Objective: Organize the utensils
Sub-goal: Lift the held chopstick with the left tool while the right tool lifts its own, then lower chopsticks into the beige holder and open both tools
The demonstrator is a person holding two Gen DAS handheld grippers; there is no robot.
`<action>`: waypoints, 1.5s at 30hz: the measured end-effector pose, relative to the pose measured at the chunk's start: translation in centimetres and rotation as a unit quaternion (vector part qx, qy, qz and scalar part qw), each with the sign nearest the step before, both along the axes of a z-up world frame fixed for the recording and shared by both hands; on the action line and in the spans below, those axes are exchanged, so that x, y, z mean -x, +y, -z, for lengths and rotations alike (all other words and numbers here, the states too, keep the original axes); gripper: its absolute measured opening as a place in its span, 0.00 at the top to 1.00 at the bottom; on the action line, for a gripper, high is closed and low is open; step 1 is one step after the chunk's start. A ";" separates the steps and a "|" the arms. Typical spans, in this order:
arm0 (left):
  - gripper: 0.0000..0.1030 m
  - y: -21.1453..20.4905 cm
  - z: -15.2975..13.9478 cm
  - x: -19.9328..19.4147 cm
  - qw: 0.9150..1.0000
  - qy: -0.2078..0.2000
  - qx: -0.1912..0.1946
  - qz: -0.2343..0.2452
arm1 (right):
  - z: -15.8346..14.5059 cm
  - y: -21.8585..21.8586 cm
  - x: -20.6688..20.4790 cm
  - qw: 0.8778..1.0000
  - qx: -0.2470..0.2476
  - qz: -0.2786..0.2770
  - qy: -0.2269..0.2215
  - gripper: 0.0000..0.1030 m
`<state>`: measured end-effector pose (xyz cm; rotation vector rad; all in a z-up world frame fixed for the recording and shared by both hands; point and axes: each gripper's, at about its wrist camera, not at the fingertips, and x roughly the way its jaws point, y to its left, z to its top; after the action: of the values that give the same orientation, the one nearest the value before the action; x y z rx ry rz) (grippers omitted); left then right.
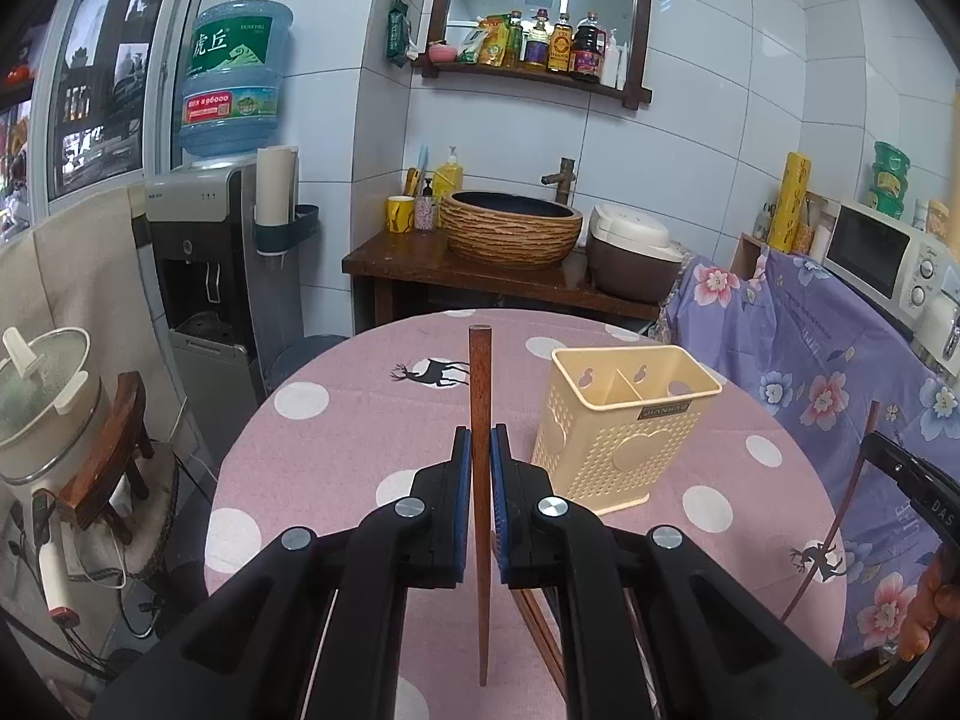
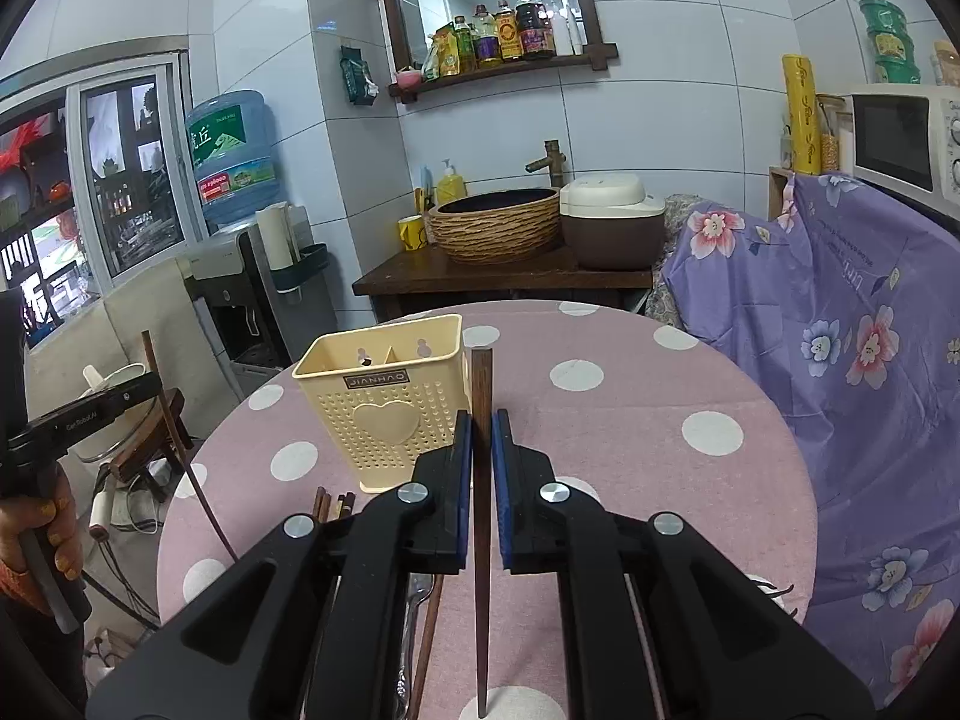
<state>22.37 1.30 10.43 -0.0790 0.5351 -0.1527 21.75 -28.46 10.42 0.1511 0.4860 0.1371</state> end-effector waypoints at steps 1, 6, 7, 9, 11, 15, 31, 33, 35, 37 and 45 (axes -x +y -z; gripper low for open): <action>0.92 0.0 -0.3 -0.1 1.000 -0.002 0.001 0.001 | -0.1 0.1 -0.2 1.000 0.001 -0.001 -0.001 0.93; 0.92 0.2 -3.1 -0.9 1.000 -0.018 0.013 0.012 | -3.3 0.1 -1.7 1.000 -0.012 -0.013 -0.020 0.93; 0.93 0.1 -4.6 -1.3 0.999 -0.026 0.018 0.017 | -4.4 0.1 -2.0 0.999 -0.014 -0.014 -0.030 0.93; 0.93 -0.2 -7.4 -1.9 0.998 -0.047 0.030 0.025 | -7.2 0.3 -2.9 0.998 -0.020 -0.016 -0.055 0.93; 0.92 -0.7 -10.1 -2.4 0.996 -0.072 0.038 0.027 | -10.5 0.5 -3.9 0.995 -0.030 -0.010 -0.090 0.93; 0.92 -2.5 -14.7 -4.3 0.991 -0.121 0.051 0.019 | -16.2 1.5 -6.7 0.988 -0.045 0.010 -0.149 0.93; 0.92 -7.2 -4.3 -11.6 0.997 -0.059 0.038 0.018 | -5.7 5.7 -15.6 0.994 -0.007 0.043 -0.104 0.92; 0.92 -7.5 -2.5 -11.7 0.998 -0.047 0.025 0.018 | -4.3 5.4 -16.0 0.995 -0.007 0.044 -0.089 0.92; 0.92 -7.5 -1.2 -12.1 0.999 -0.029 0.023 0.020 | -3.0 5.0 -16.2 0.996 -0.011 0.046 -0.076 0.92; 0.92 -7.4 -0.1 -12.5 0.999 -0.009 0.028 0.021 | -2.3 4.8 -16.3 0.996 -0.009 0.047 -0.073 0.92; 0.91 -6.9 0.3 -12.0 0.999 -0.012 0.029 0.014 | -2.0 4.8 -15.8 0.996 -0.015 0.036 -0.079 0.88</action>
<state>34.38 -5.60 10.17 -0.1269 0.5088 -0.1968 37.58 -23.70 12.44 0.1850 0.3198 0.0851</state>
